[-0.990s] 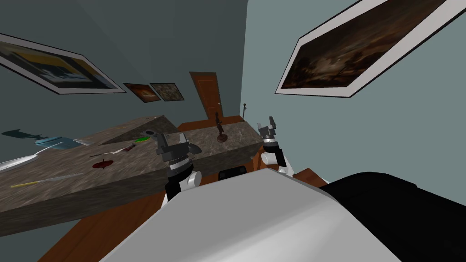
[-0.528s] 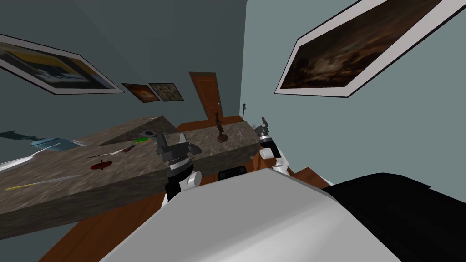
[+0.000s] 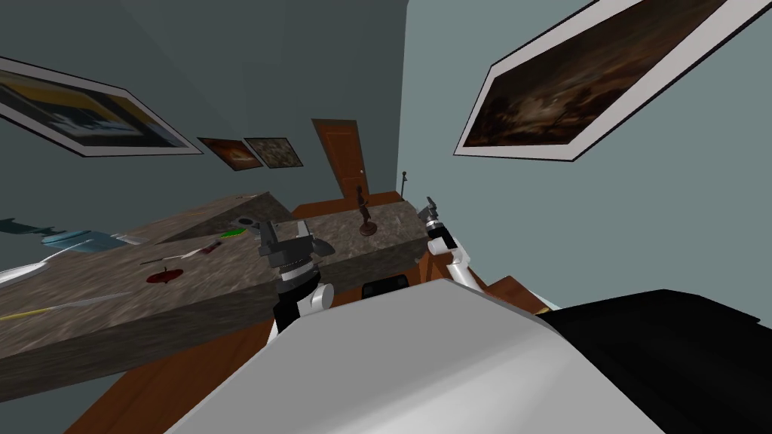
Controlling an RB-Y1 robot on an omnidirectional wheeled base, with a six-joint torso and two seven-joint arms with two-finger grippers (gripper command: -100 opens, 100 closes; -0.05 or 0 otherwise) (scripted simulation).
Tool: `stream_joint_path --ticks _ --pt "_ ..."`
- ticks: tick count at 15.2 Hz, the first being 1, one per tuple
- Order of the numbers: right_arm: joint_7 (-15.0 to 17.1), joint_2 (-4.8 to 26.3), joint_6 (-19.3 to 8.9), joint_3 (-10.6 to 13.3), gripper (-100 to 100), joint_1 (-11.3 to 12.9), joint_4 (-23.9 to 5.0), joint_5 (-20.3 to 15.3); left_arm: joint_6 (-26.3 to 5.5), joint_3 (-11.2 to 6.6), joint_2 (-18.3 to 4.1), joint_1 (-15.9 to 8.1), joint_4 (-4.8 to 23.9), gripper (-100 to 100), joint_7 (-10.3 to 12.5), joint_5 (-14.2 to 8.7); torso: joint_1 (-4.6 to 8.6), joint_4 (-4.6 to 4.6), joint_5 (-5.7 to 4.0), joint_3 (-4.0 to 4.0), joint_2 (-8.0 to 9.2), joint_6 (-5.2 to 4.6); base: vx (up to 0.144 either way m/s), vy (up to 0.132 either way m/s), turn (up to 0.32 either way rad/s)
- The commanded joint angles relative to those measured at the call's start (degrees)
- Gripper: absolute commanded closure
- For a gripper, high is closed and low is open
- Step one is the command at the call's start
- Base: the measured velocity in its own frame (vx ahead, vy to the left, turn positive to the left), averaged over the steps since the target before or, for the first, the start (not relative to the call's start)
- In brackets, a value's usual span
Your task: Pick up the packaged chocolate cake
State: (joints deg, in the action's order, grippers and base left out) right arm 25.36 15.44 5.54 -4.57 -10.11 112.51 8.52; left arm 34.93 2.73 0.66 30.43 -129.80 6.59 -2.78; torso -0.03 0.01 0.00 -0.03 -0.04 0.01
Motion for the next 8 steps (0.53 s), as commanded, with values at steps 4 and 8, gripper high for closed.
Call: stream_joint_path --ticks 4,8 --pt "3.8 1.1 -5.2 -0.3 -100 4.6 -5.0 0.5 0.0 0.00 0.0 0.0 0.0 0 0.0 0.0 -0.01 0.00 0.00 -0.01 -0.01 0.01 0.001 0.012 -0.016" --pt "8.3 1.9 -10.2 -0.6 -100 9.6 -10.0 1.0 0.0 0.00 0.0 0.0 0.0 0 0.0 0.0 0.00 0.00 0.00 0.00 0.00 0.00 0.000 0.010 -0.016"
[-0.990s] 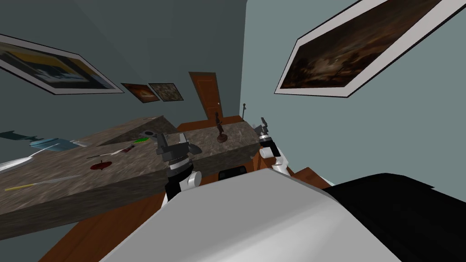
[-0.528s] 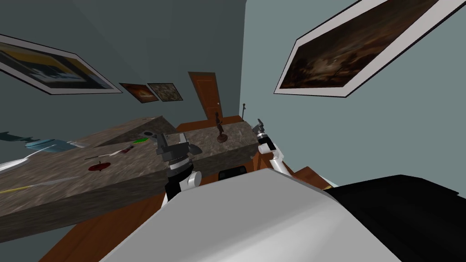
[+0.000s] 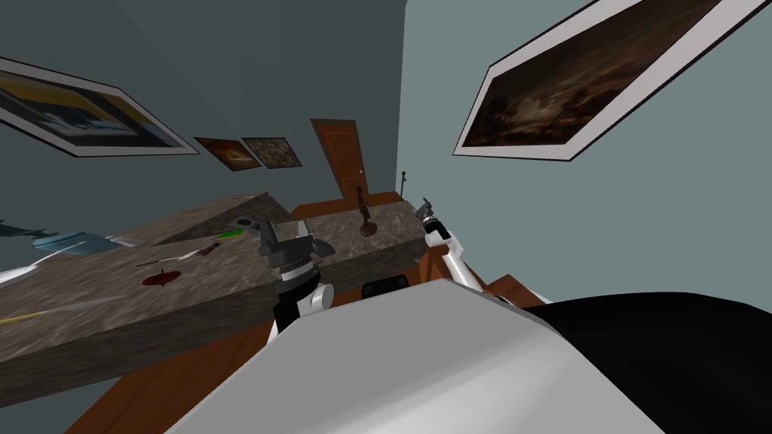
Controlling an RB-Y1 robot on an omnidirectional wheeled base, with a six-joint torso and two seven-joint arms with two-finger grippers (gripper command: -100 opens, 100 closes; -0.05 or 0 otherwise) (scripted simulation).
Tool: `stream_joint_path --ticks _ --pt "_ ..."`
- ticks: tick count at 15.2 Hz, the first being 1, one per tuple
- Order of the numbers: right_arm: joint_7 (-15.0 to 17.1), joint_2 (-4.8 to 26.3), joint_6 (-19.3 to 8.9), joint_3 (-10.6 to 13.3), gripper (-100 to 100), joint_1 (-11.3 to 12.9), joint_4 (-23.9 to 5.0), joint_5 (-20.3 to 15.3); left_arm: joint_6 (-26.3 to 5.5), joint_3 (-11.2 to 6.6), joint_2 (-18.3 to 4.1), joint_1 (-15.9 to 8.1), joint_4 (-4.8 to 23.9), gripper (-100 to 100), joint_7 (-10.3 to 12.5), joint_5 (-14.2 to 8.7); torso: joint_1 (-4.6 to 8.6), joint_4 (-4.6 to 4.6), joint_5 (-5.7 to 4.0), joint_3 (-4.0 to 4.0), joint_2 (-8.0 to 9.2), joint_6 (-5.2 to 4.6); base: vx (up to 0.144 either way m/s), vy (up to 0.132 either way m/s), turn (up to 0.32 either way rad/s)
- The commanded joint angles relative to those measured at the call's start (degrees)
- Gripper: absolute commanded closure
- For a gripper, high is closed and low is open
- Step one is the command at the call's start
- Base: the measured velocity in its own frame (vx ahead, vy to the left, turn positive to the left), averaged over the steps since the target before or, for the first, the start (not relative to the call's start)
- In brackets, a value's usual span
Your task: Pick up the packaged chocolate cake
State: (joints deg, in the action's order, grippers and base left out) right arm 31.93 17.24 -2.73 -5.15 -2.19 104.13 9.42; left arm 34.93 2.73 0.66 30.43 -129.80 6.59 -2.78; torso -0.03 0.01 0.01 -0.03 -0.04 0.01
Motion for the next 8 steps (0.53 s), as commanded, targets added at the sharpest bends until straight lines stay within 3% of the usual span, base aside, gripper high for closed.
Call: stream_joint_path --ticks 1,2,3,5,6,8 --pt "1.7 0.1 -2.4 -0.1 -100 2.1 -2.5 0.1 0.0 0.00 0.0 0.0 0.0 0 0.0 0.0 0.00 0.00 0.00 0.00 0.00 0.00 0.001 0.011 -0.018" --pt "1.7 0.1 -2.4 -0.1 -100 2.1 -2.5 0.1 0.0 0.00 0.0 0.0 0.0 0 0.0 0.0 -0.01 0.00 0.00 0.00 0.00 0.00 0.001 0.008 -0.005" --pt "4.1 0.3 -4.6 -0.2 -100 4.2 -4.5 0.4 0.0 0.00 0.0 0.0 0.0 0 0.0 0.0 -0.01 0.00 0.00 0.00 0.01 0.00 0.000 0.010 -0.018" --pt "4.1 0.3 -5.3 -0.2 -100 4.8 -5.5 0.4 0.0 0.00 0.0 0.0 0.0 0 0.0 0.0 -0.01 0.00 0.00 0.00 0.00 0.00 0.000 0.010 -0.013" --pt "6.4 0.6 -7.8 -0.4 -100 7.1 -7.3 0.6 0.0 0.00 0.0 0.0 0.0 0 0.0 0.0 -0.01 0.00 0.00 0.00 0.01 0.00 -0.001 0.010 -0.018" --pt "8.3 0.7 -9.7 -0.5 -100 9.6 -10.3 0.9 0.0 0.00 0.0 0.0 0.0 0 0.0 0.0 -0.01 0.00 0.00 0.00 0.00 0.01 0.001 0.013 -0.024"
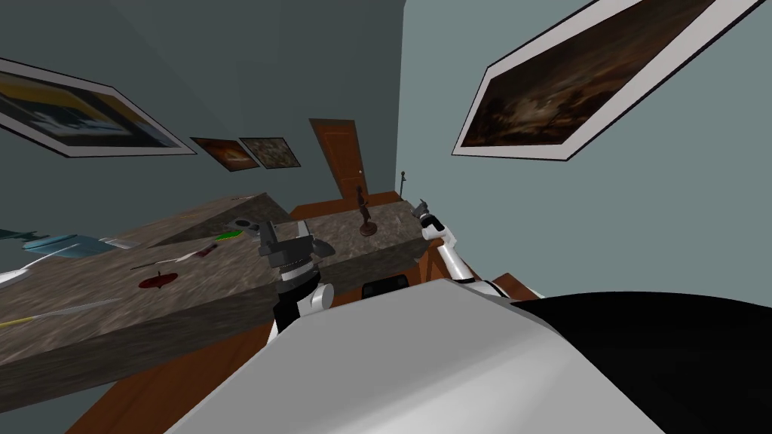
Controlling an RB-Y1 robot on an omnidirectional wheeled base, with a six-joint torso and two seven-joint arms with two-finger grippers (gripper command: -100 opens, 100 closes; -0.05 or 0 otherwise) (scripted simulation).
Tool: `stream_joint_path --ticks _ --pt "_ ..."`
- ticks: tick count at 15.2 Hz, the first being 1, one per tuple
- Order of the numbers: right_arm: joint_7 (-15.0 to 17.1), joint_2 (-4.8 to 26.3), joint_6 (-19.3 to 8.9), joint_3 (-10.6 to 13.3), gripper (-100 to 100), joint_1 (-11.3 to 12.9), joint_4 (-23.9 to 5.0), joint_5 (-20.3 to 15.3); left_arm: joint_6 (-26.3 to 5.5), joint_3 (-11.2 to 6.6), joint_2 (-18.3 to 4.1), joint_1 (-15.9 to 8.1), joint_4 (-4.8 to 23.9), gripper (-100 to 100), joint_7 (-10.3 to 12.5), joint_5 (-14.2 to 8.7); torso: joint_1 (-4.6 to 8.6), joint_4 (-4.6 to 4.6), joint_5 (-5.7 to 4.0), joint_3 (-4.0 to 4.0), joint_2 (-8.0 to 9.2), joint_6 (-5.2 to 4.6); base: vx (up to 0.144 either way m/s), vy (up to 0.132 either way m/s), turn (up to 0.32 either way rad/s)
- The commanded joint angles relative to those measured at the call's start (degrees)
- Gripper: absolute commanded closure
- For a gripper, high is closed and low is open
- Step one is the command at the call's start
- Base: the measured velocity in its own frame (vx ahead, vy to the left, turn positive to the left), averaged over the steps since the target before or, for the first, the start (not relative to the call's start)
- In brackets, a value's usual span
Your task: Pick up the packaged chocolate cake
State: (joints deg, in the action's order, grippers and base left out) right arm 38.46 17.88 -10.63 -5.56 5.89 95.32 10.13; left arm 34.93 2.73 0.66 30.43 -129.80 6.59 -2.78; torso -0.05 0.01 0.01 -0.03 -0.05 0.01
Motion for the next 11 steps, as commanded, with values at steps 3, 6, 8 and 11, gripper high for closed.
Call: stream_joint_path --ticks 3,6,8,11 --pt "4.6 0.1 -5.2 -0.3 -100 4.5 -4.6 0.5 0.0 0.00 0.0 0.0 0.0 0 0.0 0.0 -0.01 0.00 0.00 0.00 0.01 0.00 0.001 0.013 -0.014" --pt "7.1 0.2 -8.3 -0.5 -100 7.4 -8.0 0.8 0.0 0.00 0.0 0.0 0.0 0 0.0 0.0 0.01 0.00 0.00 0.01 0.01 -0.01 0.001 0.010 -0.017" --pt "7.1 0.2 -9.2 -0.5 -100 8.2 -9.3 0.8 0.0 0.00 0.0 0.0 0.0 0 0.0 0.0 0.00 0.00 0.00 0.01 0.01 0.00 0.001 0.010 -0.014" --pt "9.5 0.1 -12.1 -0.6 -100 11.0 -12.5 1.0 0.0 0.00 0.0 0.0 0.0 0 0.0 0.0 0.00 0.00 0.00 0.01 0.01 0.00 0.000 0.010 -0.017"
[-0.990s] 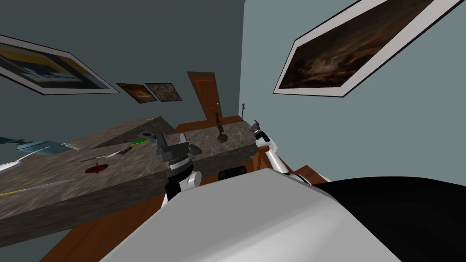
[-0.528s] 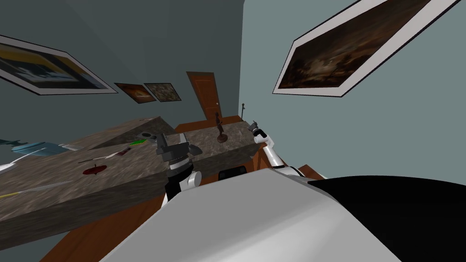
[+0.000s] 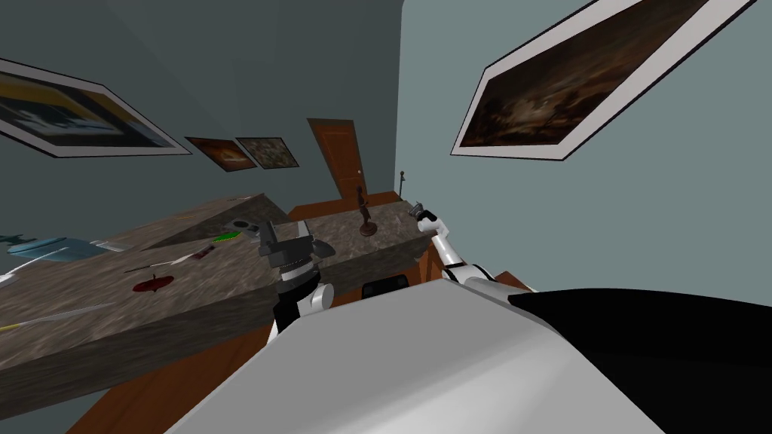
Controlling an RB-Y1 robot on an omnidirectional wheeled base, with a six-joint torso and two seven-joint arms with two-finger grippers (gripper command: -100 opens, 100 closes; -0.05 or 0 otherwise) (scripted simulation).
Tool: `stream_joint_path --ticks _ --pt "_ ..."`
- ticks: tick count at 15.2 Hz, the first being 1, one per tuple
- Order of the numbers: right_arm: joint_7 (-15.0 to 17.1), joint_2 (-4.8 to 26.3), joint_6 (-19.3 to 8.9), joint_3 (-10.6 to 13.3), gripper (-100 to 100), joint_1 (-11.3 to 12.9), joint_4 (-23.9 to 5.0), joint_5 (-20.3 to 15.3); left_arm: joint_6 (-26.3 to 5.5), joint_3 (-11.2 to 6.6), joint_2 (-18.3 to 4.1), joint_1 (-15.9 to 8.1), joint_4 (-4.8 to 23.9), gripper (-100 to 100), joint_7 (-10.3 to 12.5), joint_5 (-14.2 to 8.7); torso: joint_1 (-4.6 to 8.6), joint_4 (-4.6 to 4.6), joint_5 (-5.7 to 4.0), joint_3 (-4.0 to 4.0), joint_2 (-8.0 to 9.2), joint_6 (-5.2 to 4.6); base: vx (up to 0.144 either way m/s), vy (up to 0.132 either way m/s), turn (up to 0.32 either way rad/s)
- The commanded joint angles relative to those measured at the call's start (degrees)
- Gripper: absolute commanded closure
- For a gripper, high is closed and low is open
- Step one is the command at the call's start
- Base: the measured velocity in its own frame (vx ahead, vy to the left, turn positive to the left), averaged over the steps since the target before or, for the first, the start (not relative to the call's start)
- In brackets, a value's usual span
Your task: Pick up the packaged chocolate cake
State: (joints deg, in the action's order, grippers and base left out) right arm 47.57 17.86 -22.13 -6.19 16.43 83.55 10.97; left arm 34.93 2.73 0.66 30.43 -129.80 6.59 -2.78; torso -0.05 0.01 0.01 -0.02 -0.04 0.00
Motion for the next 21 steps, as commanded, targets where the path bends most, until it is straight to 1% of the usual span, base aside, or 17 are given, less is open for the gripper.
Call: stream_joint_path --ticks 1,2,3,4,6,7,9,10,12,13,14,15,16,17,18,20,21 --pt "2.8 0.1 -2.9 -0.1 -100 2.9 -2.9 0.5 0.0 0.00 0.0 0.0 0.0 0 0.0 0.0 0.00 0.00 0.00 0.00 0.00 0.00 0.001 0.010 -0.023" --pt "2.8 0.1 -3.6 -0.1 -100 3.3 -3.9 0.5 0.0 0.00 0.0 0.0 0.0 0 0.0 0.0 -0.01 0.00 0.00 0.00 0.00 0.00 0.001 0.011 -0.018" --pt "2.8 0.1 -3.6 -0.1 -100 3.3 -3.9 0.5 0.0 0.00 0.0 0.0 0.0 0 0.0 0.0 -0.01 0.00 0.00 0.00 0.00 0.00 0.001 0.008 -0.004" --pt "5.2 -0.1 -6.1 -0.3 -100 5.4 -5.5 0.7 0.0 0.00 0.0 0.0 0.0 0 0.0 0.0 0.00 0.00 0.00 0.00 0.00 0.00 0.000 0.010 -0.020" --pt "5.2 -0.1 -6.6 -0.3 -100 6.2 -7.1 0.7 0.0 0.00 0.0 0.0 0.0 0 0.0 0.0 -0.01 0.00 0.01 0.00 0.00 0.00 0.000 0.010 -0.014" --pt "7.6 -0.2 -8.9 -0.5 -100 8.4 -8.9 1.0 0.0 0.00 0.0 0.0 0.0 0 0.0 0.0 0.00 0.00 0.00 0.00 0.01 -0.01 -0.002 0.008 -0.023" --pt "7.6 -0.2 -9.5 -0.5 -100 9.0 -10.2 1.0 0.0 0.00 0.0 0.0 0.0 0 0.0 0.0 0.00 0.00 0.00 0.00 0.01 0.00 -0.001 0.008 -0.014" --pt "9.9 -0.4 -11.4 -0.6 -100 11.4 -12.6 1.3 0.0 0.00 0.0 0.0 0.0 0 0.0 0.0 0.01 0.00 0.00 0.01 0.01 -0.01 0.000 0.008 -0.023" --pt "9.9 -0.4 -12.3 -0.6 -100 11.7 -13.3 1.3 0.0 0.00 0.0 0.0 0.0 0 0.0 0.0 -0.01 0.00 0.00 0.00 0.00 0.00 0.001 0.009 -0.013" --pt "12.2 -0.7 -14.4 -0.8 -100 14.2 -15.7 1.5 0.0 0.00 0.0 0.0 0.0 0 0.0 0.0 0.00 0.00 0.00 0.01 0.01 0.00 0.000 0.010 -0.019" --pt "12.2 -0.7 -15.1 -0.8 -100 14.4 -16.4 1.5 0.0 0.00 0.0 0.0 0.0 0 0.0 0.0 -0.01 -0.01 0.01 0.01 0.01 0.00 0.000 0.010 -0.022" --pt "14.2 -0.9 -16.7 -0.9 -100 16.3 -17.7 1.8 0.0 0.00 0.0 0.0 0.0 0 0.0 0.0 -0.01 -0.01 0.01 0.01 0.01 0.00 0.001 0.010 -0.029" --pt "14.4 -0.9 -17.9 -0.9 -100 16.9 -19.0 1.8 0.0 0.00 0.0 0.0 0.0 0 0.0 0.0 -0.02 -0.01 0.01 0.00 0.00 0.01 0.001 0.011 -0.019" --pt "14.4 -0.9 -17.9 -0.9 -100 16.9 -19.3 1.8 0.0 0.00 0.0 0.0 0.0 0 0.0 0.0 -0.02 0.00 0.01 0.00 0.00 0.00 0.001 0.008 -0.004" --pt "16.5 -1.2 -19.9 -1.1 -100 19.4 -21.5 2.0 0.0 0.00 0.0 0.0 0.0 0 0.0 0.0 0.00 0.00 0.00 0.00 0.01 -0.01 0.000 0.008 -0.020" --pt "16.5 -1.2 -20.5 -1.1 -100 19.4 -22.2 2.0 0.0 0.00 0.0 0.0 0.0 0 0.0 0.0 0.00 0.00 0.00 0.01 0.01 -0.01 0.000 0.007 -0.014" --pt "18.6 -1.5 -22.8 -1.2 -100 21.8 -24.3 2.2 0.0 0.00 0.0 0.0 0.0 0 0.0 0.0 0.00 0.00 0.00 0.01 0.02 -0.01 -0.001 0.006 -0.017"
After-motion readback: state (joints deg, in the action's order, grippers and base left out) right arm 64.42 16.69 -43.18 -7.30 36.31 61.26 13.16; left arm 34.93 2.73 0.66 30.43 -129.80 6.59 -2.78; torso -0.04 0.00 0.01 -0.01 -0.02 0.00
